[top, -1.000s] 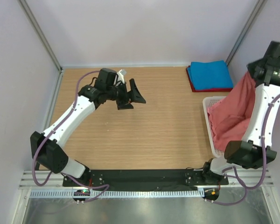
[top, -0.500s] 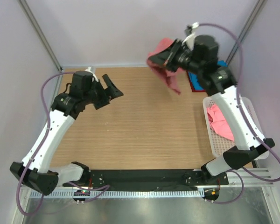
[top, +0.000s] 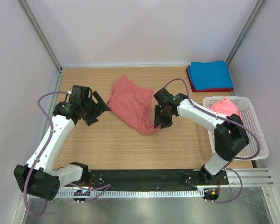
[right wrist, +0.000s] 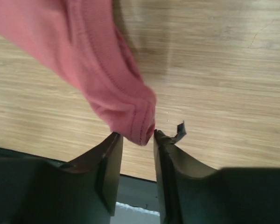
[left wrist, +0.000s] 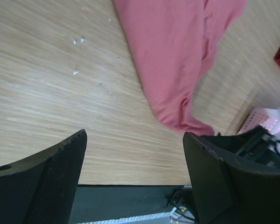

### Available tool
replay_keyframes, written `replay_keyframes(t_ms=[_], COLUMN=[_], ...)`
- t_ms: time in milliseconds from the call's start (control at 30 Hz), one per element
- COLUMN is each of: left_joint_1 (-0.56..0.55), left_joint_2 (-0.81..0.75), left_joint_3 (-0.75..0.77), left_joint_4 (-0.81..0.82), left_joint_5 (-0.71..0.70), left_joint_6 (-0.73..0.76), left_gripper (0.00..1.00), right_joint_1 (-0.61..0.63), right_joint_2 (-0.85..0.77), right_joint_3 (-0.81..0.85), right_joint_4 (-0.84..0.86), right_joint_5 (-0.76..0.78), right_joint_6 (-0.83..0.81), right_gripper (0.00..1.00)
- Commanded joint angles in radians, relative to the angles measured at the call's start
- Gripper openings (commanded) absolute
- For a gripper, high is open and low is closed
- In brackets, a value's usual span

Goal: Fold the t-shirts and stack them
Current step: Move the tshirt to the center of the board, then flatten the tshirt out

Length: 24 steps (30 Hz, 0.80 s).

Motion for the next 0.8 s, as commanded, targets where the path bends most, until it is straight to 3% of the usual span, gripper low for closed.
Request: replay_keyframes(t_ms=[0,33,133,300,400,567,767], left_joint_1=[0.003,0.003,-0.005,-0.008,-0.017,-0.017,-0.022], left_joint_2=[0.071,0.085,0.159,0.397,0.533,0.719,0.816], left_joint_3=[-0.046,-0.072,-0.079,0.093,0.200,0.274,0.288], left_joint_4=[0.065,0.082,0.160,0.196,0.211,0.221,0.227], left_joint_5=[0.089,0.125,0.132,0.129,0.108,0.090,0.110], left_joint_6=[-0.008,-0.005,0.027,0.099,0.137,0.162,0.188], left_gripper=[0.84,0.82,0.82,0.82,0.83,0.83,0.76], right_joint_1=[-0.001,-0.017,-0.070,-0.185,-0.189,-0.189,-0.179], right_joint_2=[-0.132,-0.135,-0.111,0.077,0.217,0.366,0.425], right_joint_3=[0.069,0.084,0.106,0.216,0.317,0.411,0.363], right_joint_4=[-0.009,-0.021,-0.006,0.103,0.134,0.177,0.304], right_joint_5=[0.053,0.086,0.114,0.071,-0.022,-0.143,-0.226], right_joint_6=[-0.091,-0.098,-0.118,-0.158,-0.192,-0.188,-0.134], right_gripper=[0.46,0.54,0.58,0.57,0.56,0.56,0.57])
